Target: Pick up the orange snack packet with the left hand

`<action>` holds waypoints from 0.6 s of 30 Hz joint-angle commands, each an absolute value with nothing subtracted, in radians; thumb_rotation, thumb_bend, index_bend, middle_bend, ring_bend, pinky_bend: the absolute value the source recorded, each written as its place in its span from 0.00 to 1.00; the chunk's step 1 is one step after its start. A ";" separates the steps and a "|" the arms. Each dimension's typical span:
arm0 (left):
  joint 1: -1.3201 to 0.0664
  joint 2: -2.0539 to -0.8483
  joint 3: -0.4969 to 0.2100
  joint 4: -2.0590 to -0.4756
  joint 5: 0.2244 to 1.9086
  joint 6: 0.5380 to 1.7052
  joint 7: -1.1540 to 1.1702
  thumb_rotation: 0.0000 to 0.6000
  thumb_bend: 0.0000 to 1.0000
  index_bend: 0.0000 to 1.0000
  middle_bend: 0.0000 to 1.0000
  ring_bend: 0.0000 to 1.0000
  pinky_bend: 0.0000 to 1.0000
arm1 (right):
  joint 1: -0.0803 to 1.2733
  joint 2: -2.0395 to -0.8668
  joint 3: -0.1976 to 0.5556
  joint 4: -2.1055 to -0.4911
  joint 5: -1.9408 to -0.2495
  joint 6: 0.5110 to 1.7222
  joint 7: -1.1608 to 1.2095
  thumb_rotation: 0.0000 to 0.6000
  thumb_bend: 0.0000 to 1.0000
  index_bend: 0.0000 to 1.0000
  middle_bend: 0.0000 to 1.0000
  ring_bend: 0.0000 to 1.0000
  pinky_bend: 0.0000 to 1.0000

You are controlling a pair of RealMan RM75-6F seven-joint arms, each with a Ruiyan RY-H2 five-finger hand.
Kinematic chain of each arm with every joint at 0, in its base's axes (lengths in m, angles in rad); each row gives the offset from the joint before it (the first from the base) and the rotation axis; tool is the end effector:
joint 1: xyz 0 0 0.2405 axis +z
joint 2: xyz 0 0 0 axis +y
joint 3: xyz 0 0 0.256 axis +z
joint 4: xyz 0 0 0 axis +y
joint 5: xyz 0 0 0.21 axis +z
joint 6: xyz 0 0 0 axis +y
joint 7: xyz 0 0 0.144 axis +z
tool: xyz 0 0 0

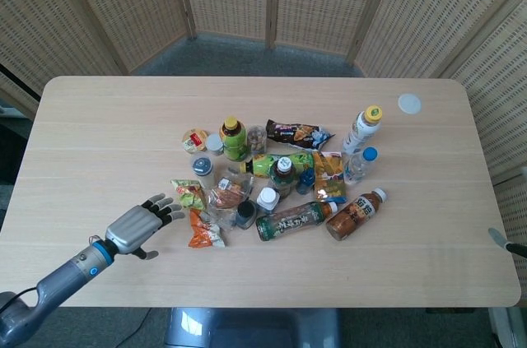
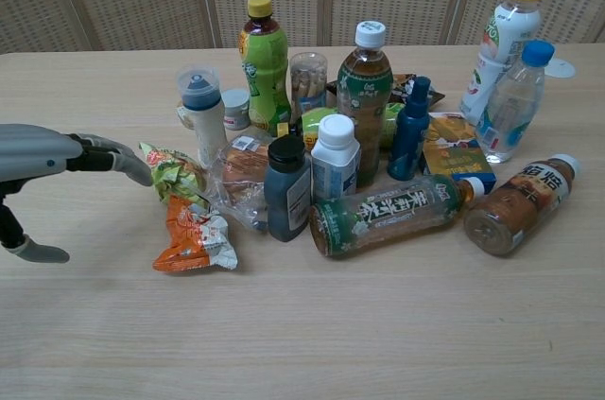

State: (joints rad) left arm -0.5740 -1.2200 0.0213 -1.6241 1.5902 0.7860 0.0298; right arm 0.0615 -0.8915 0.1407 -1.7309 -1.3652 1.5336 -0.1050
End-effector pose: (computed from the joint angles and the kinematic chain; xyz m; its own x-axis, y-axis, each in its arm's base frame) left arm -0.2259 0.2595 0.0279 0.5959 0.4728 0.6491 0.7755 -0.5488 -0.3122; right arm -0.3067 -0.1892 0.2460 0.5684 0.1178 0.8143 -0.8213 0.1397 0.5530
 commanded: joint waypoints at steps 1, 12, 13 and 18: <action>-0.592 -1.269 0.016 -1.599 1.551 0.763 0.058 1.00 0.26 0.16 0.14 0.05 0.00 | 0.059 -0.888 0.141 -1.733 -1.365 1.535 -0.102 0.86 0.02 0.00 0.00 0.00 0.00; -0.635 -1.386 0.003 -1.546 1.477 0.732 0.106 1.00 0.26 0.16 0.15 0.06 0.00 | 0.039 -0.877 0.141 -1.729 -1.352 1.546 -0.083 0.86 0.02 0.00 0.00 0.00 0.00; -0.637 -1.393 0.003 -1.542 1.474 0.733 0.112 1.00 0.26 0.17 0.15 0.06 0.00 | 0.037 -0.877 0.141 -1.727 -1.351 1.546 -0.081 0.86 0.03 0.00 0.00 0.00 0.00; -0.641 -1.433 0.011 -1.517 1.466 0.750 0.169 1.00 0.26 0.25 0.21 0.12 0.00 | 0.030 -0.876 0.141 -1.722 -1.349 1.550 -0.068 0.86 0.02 0.00 0.00 0.00 0.00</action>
State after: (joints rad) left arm -0.6399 -1.4208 0.0078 -1.5262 1.4683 0.7427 0.1539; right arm 0.0309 -0.8759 0.1410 -1.7228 -1.3496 1.5497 -0.0683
